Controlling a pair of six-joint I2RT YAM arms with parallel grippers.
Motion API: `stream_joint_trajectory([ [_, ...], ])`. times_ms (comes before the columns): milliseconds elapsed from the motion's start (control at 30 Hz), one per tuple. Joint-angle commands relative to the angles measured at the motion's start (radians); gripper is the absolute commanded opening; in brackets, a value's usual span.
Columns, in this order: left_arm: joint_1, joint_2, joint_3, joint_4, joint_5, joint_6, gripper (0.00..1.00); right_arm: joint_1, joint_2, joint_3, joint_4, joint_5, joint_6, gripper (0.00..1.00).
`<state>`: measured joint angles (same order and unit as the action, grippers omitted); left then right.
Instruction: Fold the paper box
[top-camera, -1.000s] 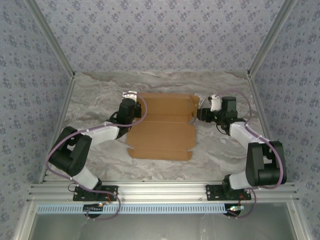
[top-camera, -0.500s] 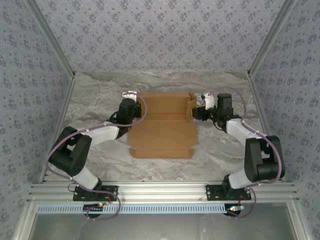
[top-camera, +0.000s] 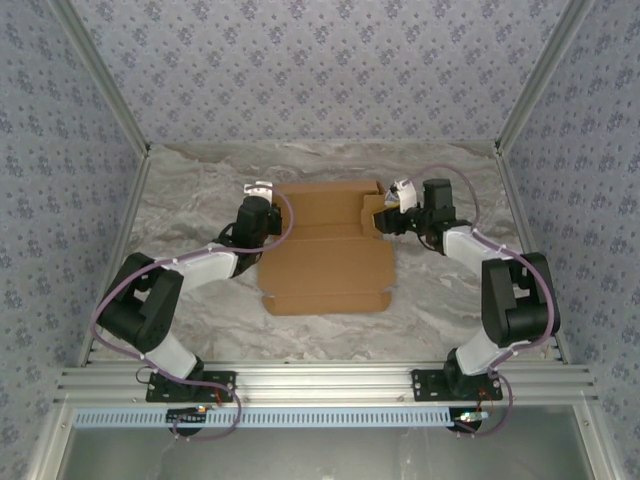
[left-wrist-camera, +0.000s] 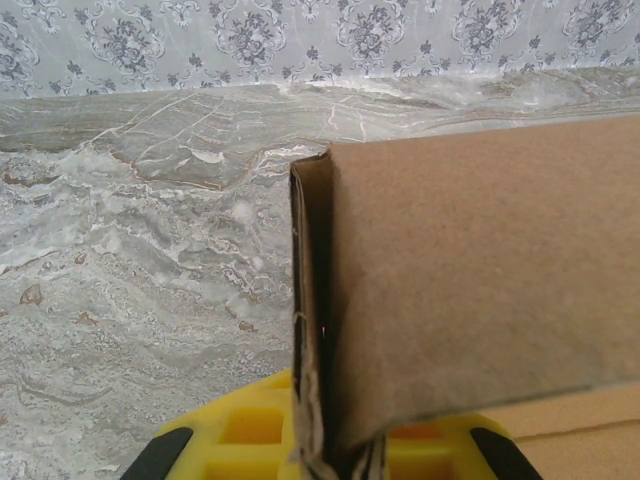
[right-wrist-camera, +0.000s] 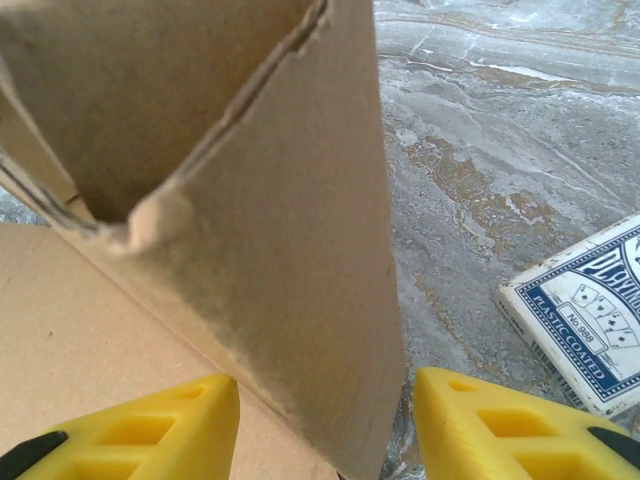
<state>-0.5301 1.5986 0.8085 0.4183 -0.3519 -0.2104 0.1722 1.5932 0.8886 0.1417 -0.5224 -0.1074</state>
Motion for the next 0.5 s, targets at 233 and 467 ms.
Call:
stream_joint_trajectory([
  [233, -0.001, -0.031, -0.006, 0.026, 0.049, -0.009, 0.00, 0.063, 0.026, 0.030, 0.086, 0.123, -0.049, 0.48],
  [467, -0.002, -0.029, -0.002, 0.025, 0.054, -0.011, 0.00, 0.092, 0.024, 0.017, 0.144, 0.212, -0.057, 0.41],
])
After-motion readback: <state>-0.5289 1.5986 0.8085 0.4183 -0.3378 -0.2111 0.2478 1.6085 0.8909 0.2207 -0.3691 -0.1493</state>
